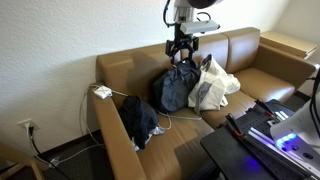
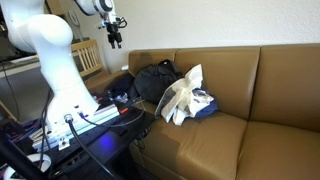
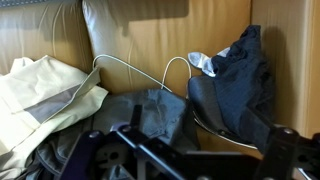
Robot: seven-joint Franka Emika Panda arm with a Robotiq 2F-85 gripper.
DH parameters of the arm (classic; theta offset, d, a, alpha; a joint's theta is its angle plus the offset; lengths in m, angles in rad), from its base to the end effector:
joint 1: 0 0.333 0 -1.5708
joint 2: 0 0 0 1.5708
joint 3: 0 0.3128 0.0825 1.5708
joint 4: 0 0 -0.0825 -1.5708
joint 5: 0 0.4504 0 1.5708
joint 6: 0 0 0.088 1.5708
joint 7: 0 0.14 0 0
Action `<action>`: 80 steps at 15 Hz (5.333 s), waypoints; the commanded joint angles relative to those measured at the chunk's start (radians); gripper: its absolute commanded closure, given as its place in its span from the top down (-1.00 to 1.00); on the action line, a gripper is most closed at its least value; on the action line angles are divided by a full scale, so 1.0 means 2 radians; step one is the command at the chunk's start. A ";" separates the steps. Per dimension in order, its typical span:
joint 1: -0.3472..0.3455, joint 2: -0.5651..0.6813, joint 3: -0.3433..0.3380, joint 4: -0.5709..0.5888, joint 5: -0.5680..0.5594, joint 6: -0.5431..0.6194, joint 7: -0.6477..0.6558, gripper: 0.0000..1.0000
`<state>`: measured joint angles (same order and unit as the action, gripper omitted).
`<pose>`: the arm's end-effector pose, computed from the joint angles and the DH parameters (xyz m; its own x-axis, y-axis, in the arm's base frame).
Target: Place the black clothing on top of the clothing on the right
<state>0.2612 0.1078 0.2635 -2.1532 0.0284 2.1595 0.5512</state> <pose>0.5084 0.2977 0.2660 0.9930 -0.0437 -0.1099 -0.0430 -0.9990 0.0089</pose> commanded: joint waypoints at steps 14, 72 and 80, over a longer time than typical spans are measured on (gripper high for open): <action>0.162 0.281 -0.051 0.123 -0.051 0.285 0.165 1.00; 0.250 0.429 -0.137 0.282 -0.007 0.202 0.192 1.00; 0.256 0.452 -0.138 0.308 -0.016 0.170 0.197 1.00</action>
<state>0.7784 1.0069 -0.0178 -1.5459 0.0054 2.5042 0.9411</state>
